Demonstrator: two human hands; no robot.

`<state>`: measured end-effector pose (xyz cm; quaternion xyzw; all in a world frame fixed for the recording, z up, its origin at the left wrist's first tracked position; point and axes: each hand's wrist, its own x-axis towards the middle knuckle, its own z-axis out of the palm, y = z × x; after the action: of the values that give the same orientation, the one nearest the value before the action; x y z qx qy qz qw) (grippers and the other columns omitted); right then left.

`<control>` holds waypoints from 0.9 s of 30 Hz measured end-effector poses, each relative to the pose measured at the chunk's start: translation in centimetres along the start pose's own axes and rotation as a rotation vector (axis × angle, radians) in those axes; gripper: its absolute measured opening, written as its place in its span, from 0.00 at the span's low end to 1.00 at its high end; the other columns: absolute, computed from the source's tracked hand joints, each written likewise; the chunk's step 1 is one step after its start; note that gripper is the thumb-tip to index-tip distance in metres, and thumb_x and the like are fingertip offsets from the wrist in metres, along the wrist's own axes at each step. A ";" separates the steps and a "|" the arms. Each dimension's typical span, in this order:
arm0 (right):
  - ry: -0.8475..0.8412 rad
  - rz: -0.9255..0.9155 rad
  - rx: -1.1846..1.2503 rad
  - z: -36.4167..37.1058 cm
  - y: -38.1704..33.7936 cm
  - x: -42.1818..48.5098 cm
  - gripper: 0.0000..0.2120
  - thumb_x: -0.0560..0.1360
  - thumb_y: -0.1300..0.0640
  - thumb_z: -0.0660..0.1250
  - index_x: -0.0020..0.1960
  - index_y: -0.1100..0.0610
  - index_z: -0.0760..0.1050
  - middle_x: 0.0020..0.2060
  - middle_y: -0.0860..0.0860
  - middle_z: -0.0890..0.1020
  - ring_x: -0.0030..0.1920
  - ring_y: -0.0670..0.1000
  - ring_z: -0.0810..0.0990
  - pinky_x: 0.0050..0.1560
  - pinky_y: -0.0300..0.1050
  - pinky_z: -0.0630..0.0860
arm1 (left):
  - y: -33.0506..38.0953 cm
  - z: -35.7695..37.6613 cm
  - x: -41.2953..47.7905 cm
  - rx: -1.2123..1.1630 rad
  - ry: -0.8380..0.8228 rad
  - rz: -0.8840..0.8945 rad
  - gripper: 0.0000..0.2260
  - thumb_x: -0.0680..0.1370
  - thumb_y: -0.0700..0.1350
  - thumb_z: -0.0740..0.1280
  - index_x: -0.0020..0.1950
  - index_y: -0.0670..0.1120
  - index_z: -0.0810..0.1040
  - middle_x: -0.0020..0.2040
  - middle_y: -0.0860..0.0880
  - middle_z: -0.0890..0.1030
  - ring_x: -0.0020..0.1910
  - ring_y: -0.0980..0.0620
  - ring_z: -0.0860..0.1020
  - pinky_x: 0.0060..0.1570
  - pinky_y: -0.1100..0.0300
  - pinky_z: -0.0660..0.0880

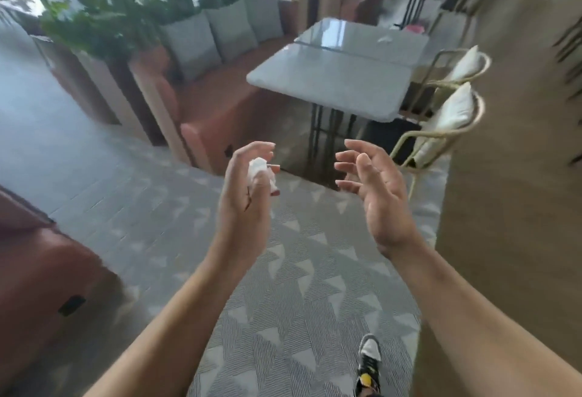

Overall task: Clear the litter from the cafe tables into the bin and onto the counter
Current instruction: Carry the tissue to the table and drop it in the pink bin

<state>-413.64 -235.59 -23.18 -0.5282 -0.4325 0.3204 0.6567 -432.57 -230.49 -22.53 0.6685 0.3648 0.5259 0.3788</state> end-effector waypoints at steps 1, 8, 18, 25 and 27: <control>0.050 -0.003 0.000 -2.1 0.0 0.0 0.20 0.78 0.38 0.64 0.65 0.47 0.79 0.58 0.51 0.83 0.61 0.52 0.82 0.59 0.55 0.80 | 0.1 2.1 0.4 -0.009 -0.044 0.002 0.17 0.85 0.36 0.58 0.62 0.58 0.76 0.62 0.45 0.78 0.55 0.49 0.82 0.52 0.51 0.81; 0.285 -0.011 -0.045 -17.7 0.2 0.9 0.24 0.79 0.38 0.64 0.68 0.51 0.77 0.58 0.51 0.83 0.61 0.51 0.82 0.60 0.52 0.81 | 2.5 18.9 2.2 -0.093 -0.310 0.006 0.16 0.83 0.39 0.59 0.57 0.59 0.79 0.58 0.42 0.81 0.52 0.53 0.81 0.52 0.67 0.75; 0.459 -0.037 -0.110 -41.3 0.2 5.7 0.22 0.77 0.29 0.67 0.64 0.40 0.81 0.58 0.48 0.84 0.60 0.51 0.82 0.57 0.51 0.80 | 4.6 44.2 3.7 -0.206 -0.462 -0.078 0.15 0.83 0.43 0.61 0.55 0.62 0.81 0.58 0.43 0.81 0.54 0.53 0.82 0.58 0.46 0.80; 0.556 -0.032 -0.083 -52.9 1.3 11.6 0.18 0.80 0.39 0.66 0.65 0.45 0.80 0.55 0.48 0.85 0.58 0.51 0.83 0.55 0.51 0.80 | 4.6 57.1 7.3 -0.213 -0.556 -0.101 0.16 0.83 0.41 0.62 0.54 0.62 0.81 0.56 0.43 0.81 0.51 0.58 0.81 0.50 0.65 0.76; 0.569 -0.033 -0.067 -55.2 2.3 13.9 0.18 0.80 0.39 0.65 0.65 0.47 0.80 0.55 0.48 0.85 0.57 0.50 0.82 0.55 0.50 0.81 | 4.1 60.3 9.0 -0.217 -0.569 -0.102 0.14 0.83 0.42 0.62 0.54 0.61 0.81 0.56 0.44 0.81 0.49 0.59 0.81 0.47 0.65 0.76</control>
<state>-357.69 -245.85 -25.98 -0.6110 -0.2499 0.1341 0.7391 -371.52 -231.78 -24.65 0.7254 0.2188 0.3339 0.5607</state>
